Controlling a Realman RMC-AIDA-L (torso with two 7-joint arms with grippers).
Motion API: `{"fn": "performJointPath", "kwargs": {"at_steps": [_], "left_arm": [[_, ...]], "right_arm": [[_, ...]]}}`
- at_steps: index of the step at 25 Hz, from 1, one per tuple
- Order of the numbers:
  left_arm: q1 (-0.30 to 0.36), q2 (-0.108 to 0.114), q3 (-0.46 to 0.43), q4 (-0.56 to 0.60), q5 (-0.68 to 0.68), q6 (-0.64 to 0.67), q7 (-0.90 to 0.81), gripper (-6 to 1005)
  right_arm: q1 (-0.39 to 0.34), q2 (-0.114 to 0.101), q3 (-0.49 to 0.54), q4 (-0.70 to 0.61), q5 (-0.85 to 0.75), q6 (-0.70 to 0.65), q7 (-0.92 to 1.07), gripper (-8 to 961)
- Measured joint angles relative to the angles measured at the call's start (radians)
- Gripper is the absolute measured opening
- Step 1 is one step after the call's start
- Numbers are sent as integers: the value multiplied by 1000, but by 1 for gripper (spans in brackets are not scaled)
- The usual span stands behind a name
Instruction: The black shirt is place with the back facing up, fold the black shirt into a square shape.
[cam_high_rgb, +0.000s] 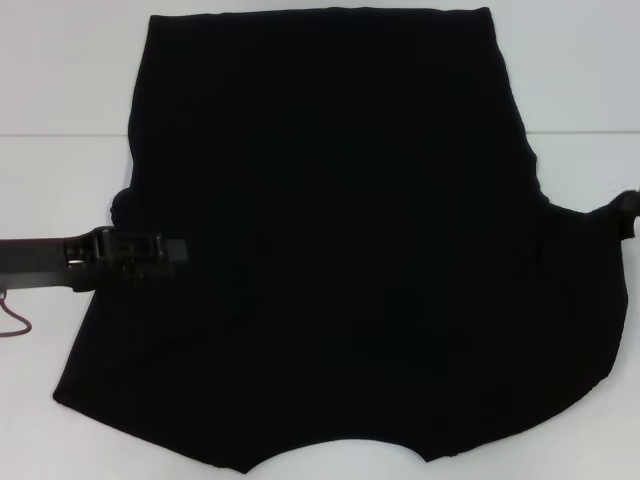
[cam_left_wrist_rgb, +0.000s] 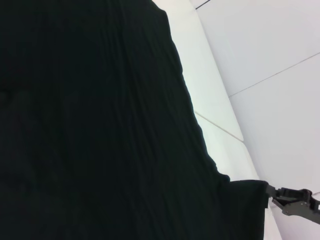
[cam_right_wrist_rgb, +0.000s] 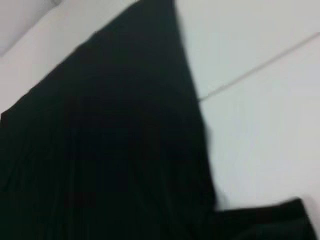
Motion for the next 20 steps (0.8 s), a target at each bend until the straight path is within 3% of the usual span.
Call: {"fn": "performJointPath", "kwargs": {"at_steps": [5,11,17,20], "left_arm": [[-2,3,0,-1,-5,0,0,381],[1,5,-16,-1,-21,0,0,382],[2,5,-25,-3,-23,-1,-1,381],[6,5,-29,-7,-23,-5,1,382]], "right_arm": [[45,23,-53,-9,5,-15,-265,21],[73,35,-241,-78,-1,-89,-534,21],[116,43,-381,-108,-20,-132,-595,21],[144,72,-434,-107,-102,-117,-584,21]]}}
